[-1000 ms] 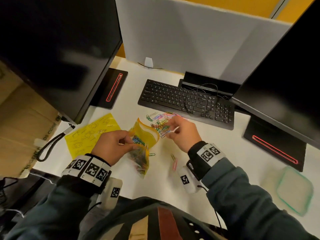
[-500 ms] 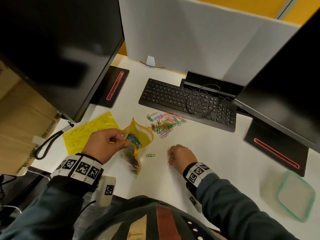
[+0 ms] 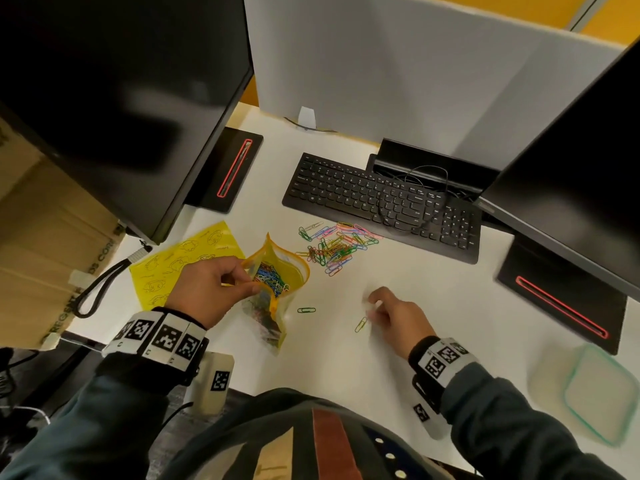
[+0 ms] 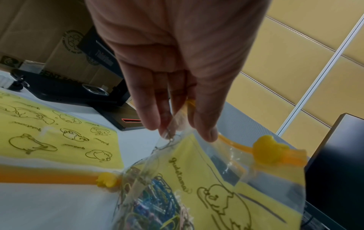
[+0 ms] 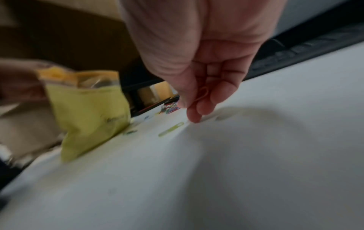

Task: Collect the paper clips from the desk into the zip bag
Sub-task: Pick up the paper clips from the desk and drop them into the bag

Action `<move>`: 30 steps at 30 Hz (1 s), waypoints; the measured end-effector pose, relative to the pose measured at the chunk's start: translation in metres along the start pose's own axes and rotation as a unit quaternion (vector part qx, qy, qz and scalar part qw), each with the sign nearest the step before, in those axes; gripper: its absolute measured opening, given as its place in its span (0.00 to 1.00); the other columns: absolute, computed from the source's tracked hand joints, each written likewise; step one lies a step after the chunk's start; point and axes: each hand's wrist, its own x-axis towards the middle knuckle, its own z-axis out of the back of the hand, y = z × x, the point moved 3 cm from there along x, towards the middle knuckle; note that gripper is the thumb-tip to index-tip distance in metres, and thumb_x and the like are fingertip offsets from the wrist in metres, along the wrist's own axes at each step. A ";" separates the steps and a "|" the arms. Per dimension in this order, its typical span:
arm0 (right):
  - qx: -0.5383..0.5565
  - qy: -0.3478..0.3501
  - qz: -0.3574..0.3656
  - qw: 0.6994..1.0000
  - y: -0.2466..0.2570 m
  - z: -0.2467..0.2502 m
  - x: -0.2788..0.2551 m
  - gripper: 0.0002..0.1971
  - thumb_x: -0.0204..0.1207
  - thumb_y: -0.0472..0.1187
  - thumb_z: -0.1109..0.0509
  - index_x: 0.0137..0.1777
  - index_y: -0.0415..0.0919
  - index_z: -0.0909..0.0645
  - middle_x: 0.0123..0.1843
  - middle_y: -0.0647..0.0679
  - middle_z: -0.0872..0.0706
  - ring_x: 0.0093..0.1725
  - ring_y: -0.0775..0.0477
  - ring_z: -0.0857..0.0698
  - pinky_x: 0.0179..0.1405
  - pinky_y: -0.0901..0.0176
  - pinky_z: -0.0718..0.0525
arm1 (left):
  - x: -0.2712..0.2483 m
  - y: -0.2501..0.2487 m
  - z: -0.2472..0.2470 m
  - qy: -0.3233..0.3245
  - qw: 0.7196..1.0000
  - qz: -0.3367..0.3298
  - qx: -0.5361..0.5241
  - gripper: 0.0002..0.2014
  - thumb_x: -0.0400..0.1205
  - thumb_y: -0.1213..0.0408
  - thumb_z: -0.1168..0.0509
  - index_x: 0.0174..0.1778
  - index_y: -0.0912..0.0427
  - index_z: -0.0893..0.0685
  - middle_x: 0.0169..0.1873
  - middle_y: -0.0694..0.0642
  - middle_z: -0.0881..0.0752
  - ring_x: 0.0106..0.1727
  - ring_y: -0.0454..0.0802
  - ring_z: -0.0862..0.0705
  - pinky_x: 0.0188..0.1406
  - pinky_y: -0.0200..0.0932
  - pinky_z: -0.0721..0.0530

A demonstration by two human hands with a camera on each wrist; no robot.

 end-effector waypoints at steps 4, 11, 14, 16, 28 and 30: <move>-0.078 0.050 0.063 0.994 0.004 -0.018 0.002 0.17 0.79 0.36 0.38 0.66 0.47 0.22 0.58 0.44 0.13 0.59 0.41 0.16 0.63 0.57 0.21 | 0.002 -0.001 0.001 0.000 1.000 -0.014 0.007 0.08 0.66 0.64 0.22 0.30 0.63 0.15 0.33 0.49 0.13 0.37 0.36 0.19 0.30 0.16 0.31; -0.221 0.117 0.096 0.964 0.023 -0.018 0.010 0.12 0.80 0.33 0.43 0.61 0.32 0.24 0.62 0.38 0.24 0.61 0.39 0.23 0.56 0.48 0.19 | 0.002 0.000 0.002 0.008 1.000 -0.016 0.011 0.08 0.66 0.64 0.23 0.31 0.63 0.15 0.37 0.51 0.13 0.38 0.35 0.19 0.34 0.24 0.28; -0.264 0.142 0.096 0.949 0.025 -0.022 0.008 0.15 0.80 0.31 0.44 0.65 0.33 0.29 0.64 0.37 0.26 0.63 0.37 0.25 0.56 0.46 0.20 | 0.003 0.001 0.002 0.012 1.000 -0.017 0.004 0.08 0.66 0.65 0.23 0.30 0.63 0.15 0.39 0.55 0.12 0.39 0.38 0.18 0.36 0.29 0.27; -0.274 0.141 0.104 0.946 0.031 -0.024 0.008 0.17 0.79 0.29 0.44 0.67 0.34 0.30 0.65 0.36 0.25 0.63 0.37 0.24 0.56 0.46 0.20 | 0.002 0.001 0.005 0.014 1.000 -0.017 0.003 0.08 0.66 0.65 0.23 0.30 0.63 0.15 0.40 0.55 0.12 0.39 0.37 0.19 0.37 0.28 0.27; -0.222 0.086 0.152 0.959 0.115 -0.056 0.039 0.15 0.83 0.33 0.49 0.64 0.31 0.27 0.62 0.33 0.22 0.61 0.34 0.22 0.57 0.44 0.22 | -0.002 0.014 0.016 0.030 0.999 0.010 -0.039 0.08 0.66 0.65 0.23 0.29 0.60 0.16 0.47 0.59 0.10 0.51 0.51 0.14 0.55 0.50 0.18; -0.225 0.080 0.141 0.961 0.115 -0.057 0.040 0.15 0.83 0.33 0.49 0.65 0.31 0.28 0.63 0.33 0.24 0.63 0.34 0.24 0.59 0.43 0.22 | -0.003 0.015 0.018 0.030 0.999 0.012 -0.043 0.08 0.66 0.65 0.23 0.30 0.61 0.16 0.47 0.60 0.10 0.51 0.52 0.14 0.55 0.52 0.17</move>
